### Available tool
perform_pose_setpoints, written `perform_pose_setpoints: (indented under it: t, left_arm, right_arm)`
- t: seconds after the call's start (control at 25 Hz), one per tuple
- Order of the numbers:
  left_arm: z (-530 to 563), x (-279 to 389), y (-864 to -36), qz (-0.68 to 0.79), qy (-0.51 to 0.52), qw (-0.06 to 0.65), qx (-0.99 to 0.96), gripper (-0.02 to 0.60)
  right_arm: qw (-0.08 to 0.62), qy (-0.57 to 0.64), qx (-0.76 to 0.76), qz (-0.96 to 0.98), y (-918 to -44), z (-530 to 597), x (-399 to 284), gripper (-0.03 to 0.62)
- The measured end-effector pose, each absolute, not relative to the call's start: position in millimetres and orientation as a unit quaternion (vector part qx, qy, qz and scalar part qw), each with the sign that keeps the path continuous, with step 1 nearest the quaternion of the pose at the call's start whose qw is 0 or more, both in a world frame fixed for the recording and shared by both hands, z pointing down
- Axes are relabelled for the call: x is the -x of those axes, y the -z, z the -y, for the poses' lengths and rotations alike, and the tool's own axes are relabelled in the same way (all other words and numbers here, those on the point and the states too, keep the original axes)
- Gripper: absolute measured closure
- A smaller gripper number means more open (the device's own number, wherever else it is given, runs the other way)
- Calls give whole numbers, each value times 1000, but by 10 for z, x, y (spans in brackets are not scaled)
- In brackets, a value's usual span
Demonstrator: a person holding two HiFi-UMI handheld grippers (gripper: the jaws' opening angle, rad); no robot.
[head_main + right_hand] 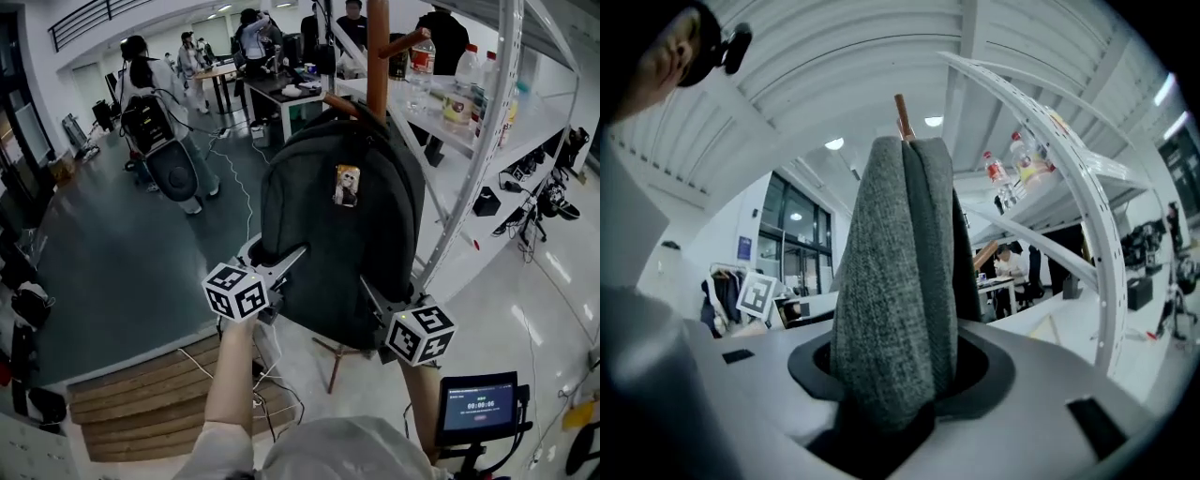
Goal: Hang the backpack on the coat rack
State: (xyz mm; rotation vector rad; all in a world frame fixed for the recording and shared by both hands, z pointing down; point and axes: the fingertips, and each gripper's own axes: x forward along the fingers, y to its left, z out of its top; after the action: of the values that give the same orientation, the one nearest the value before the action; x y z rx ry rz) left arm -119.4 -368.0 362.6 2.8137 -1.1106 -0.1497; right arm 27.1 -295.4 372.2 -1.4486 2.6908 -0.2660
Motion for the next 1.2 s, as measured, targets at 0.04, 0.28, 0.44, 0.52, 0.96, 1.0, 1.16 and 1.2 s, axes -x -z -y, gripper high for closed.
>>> perform_pose_setpoints:
  t: [0.04,0.28,0.44,0.52,0.96,1.0,1.16,1.2]
  left_arm:
    - [3707,1181,-3706,373,62,54,-924,251]
    - [3610,1156,-3738,405,108,-16,-908,241]
    - [3425,1267,-3726,421,129,-25,-898,241]
    - [3320,1327,-3713,432,138,-28,-891,242]
    - [2636,1076,-3498,436,122,-109,-885,249]
    - [2555,807,-3478,389,99,-124,-907,256]
    - [2575,51,-3642,273,58,-86,-956,310]
    - [2701,-12,-3726,295,44,-84,-951,322]
  right_arm:
    - [24,62,481,-874,-3788,2994,-302,401]
    - [29,43,464,-884,-3946,3115,-461,401]
    - [36,61,440,-895,-4011,3136,-458,399]
    - [43,68,429,-900,-4031,3119,-450,399]
    - [53,82,419,-903,-4114,3041,-421,398]
    - [52,81,418,-903,-4119,3036,-413,396]
    - [54,82,418,-903,-4167,3026,-429,397]
    - [51,82,416,-904,-4190,3013,-432,397]
